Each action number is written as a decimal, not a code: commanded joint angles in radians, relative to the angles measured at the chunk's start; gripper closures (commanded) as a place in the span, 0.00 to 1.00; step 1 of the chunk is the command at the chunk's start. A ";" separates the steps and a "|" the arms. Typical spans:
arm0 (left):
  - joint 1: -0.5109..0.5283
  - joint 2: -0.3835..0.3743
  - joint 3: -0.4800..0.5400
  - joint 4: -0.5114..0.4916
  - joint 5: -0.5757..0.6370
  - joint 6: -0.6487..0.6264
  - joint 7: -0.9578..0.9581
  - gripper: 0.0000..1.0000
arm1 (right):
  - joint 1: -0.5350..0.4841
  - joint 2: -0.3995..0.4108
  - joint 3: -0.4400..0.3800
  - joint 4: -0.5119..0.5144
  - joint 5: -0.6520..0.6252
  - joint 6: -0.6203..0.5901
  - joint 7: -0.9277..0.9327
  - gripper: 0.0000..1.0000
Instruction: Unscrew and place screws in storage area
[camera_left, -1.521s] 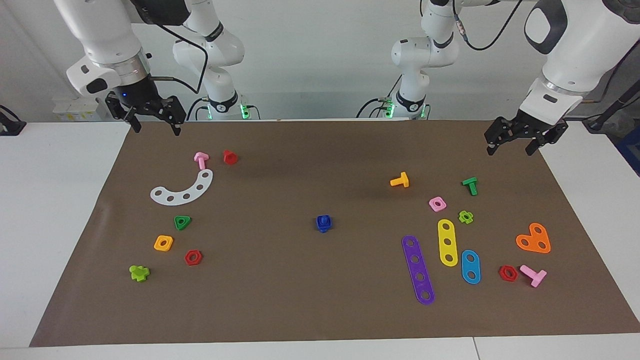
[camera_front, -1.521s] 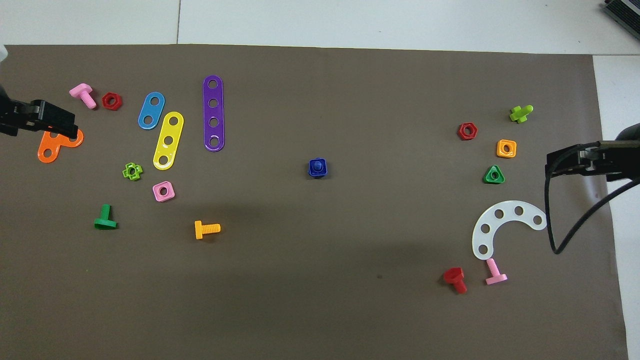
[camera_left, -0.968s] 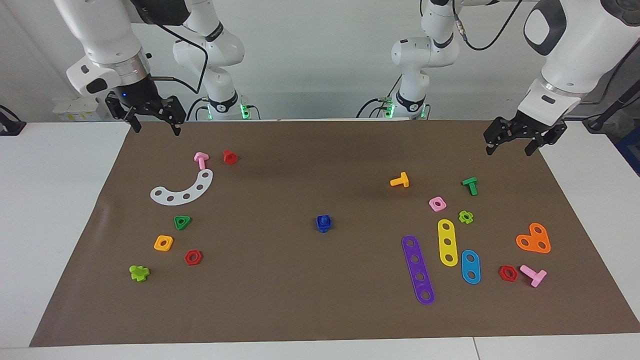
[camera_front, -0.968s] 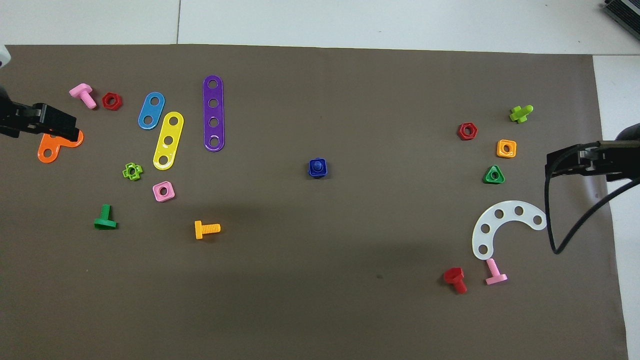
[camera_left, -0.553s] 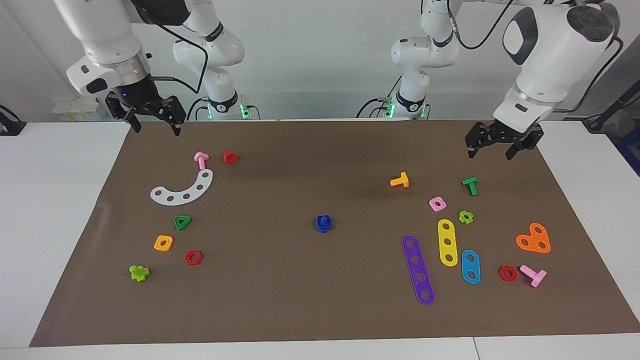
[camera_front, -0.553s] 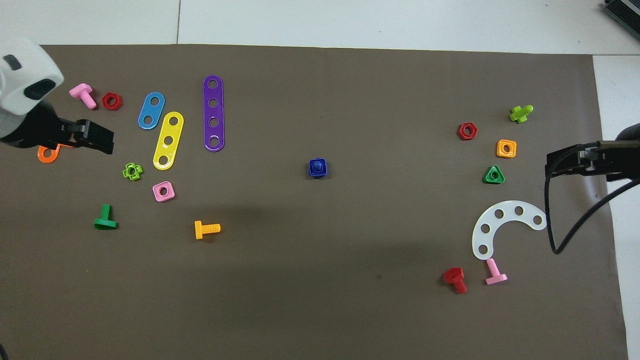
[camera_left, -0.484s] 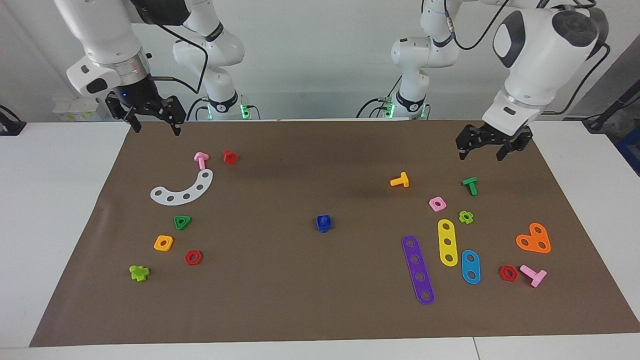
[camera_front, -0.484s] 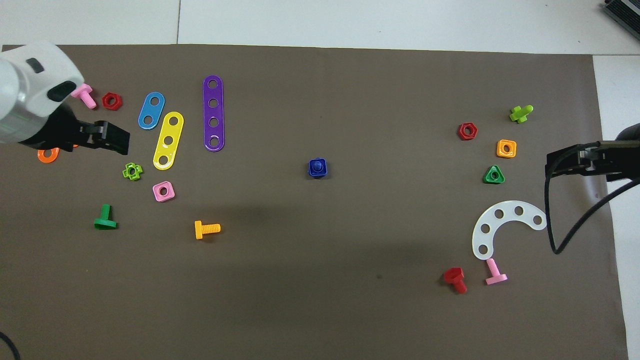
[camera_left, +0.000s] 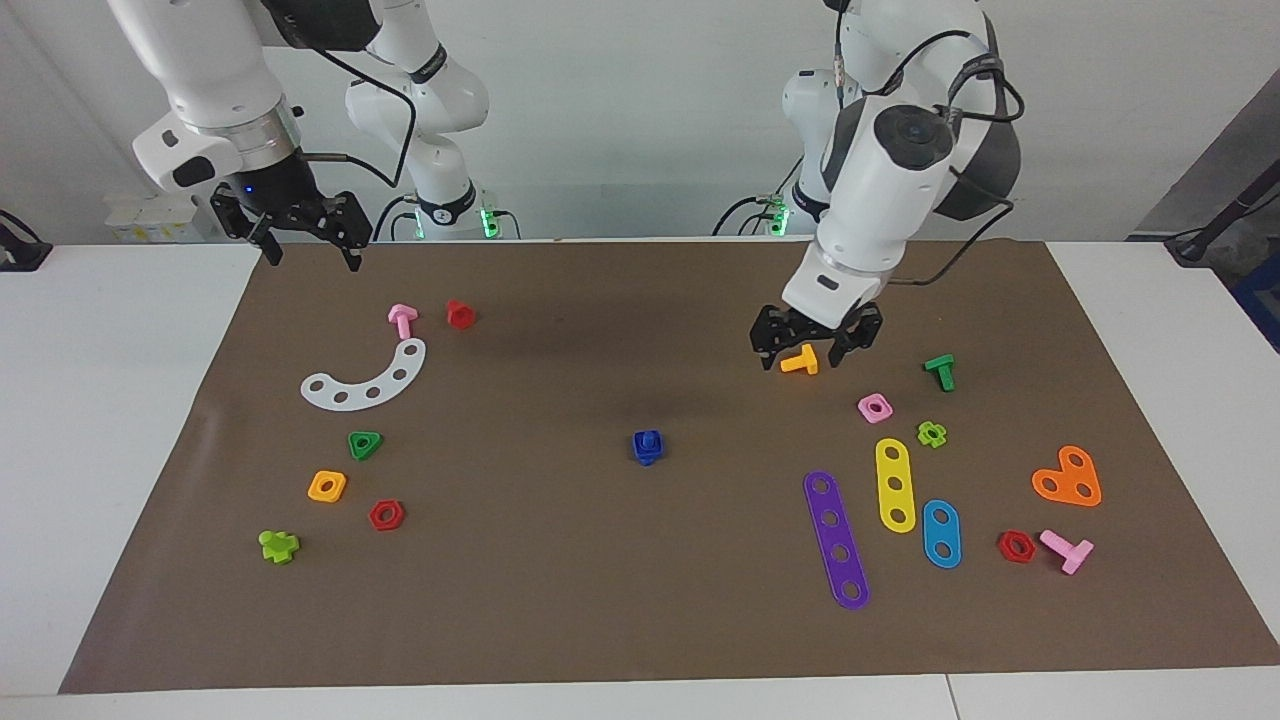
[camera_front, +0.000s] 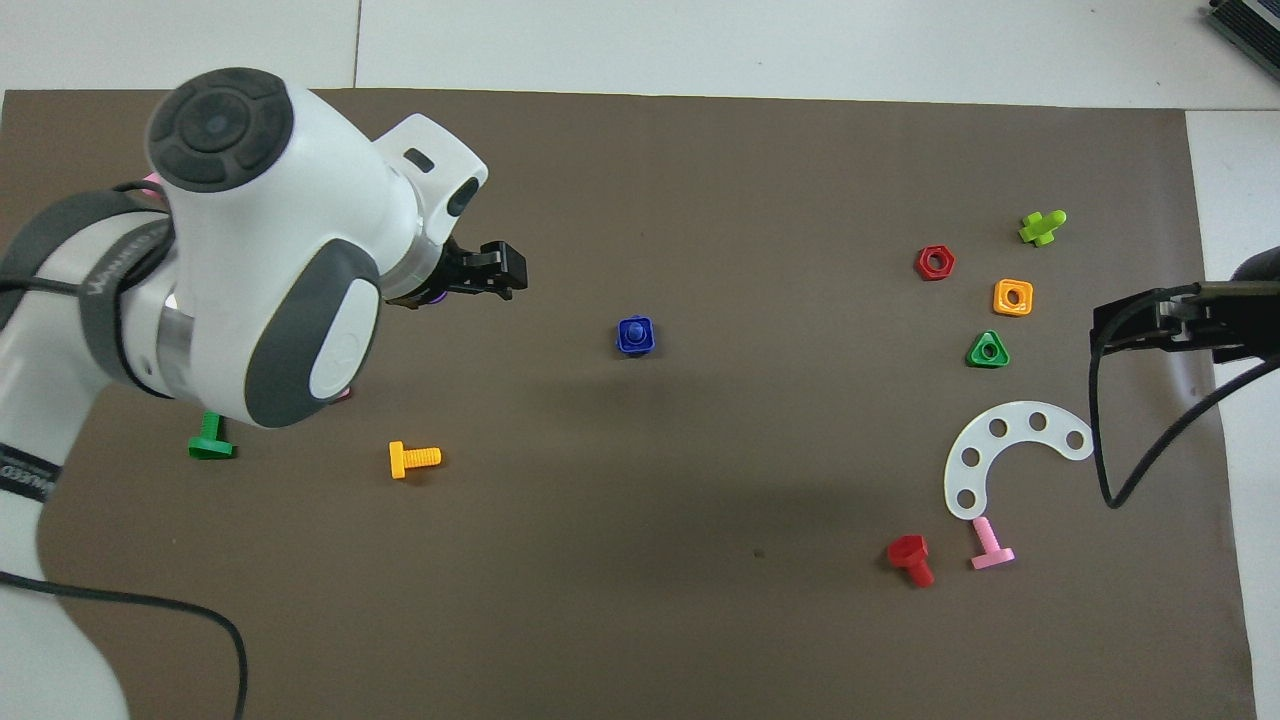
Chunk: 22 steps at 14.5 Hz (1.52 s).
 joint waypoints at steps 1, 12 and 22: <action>-0.078 0.141 0.022 0.123 -0.022 0.051 -0.130 0.05 | -0.008 -0.010 0.005 -0.003 0.009 -0.015 -0.030 0.00; -0.201 0.342 0.025 0.159 0.007 0.241 -0.333 0.10 | -0.010 -0.010 0.005 -0.003 0.009 -0.015 -0.030 0.00; -0.224 0.378 0.019 0.117 0.090 0.286 -0.129 0.11 | -0.008 -0.010 0.005 -0.003 0.009 -0.015 -0.030 0.00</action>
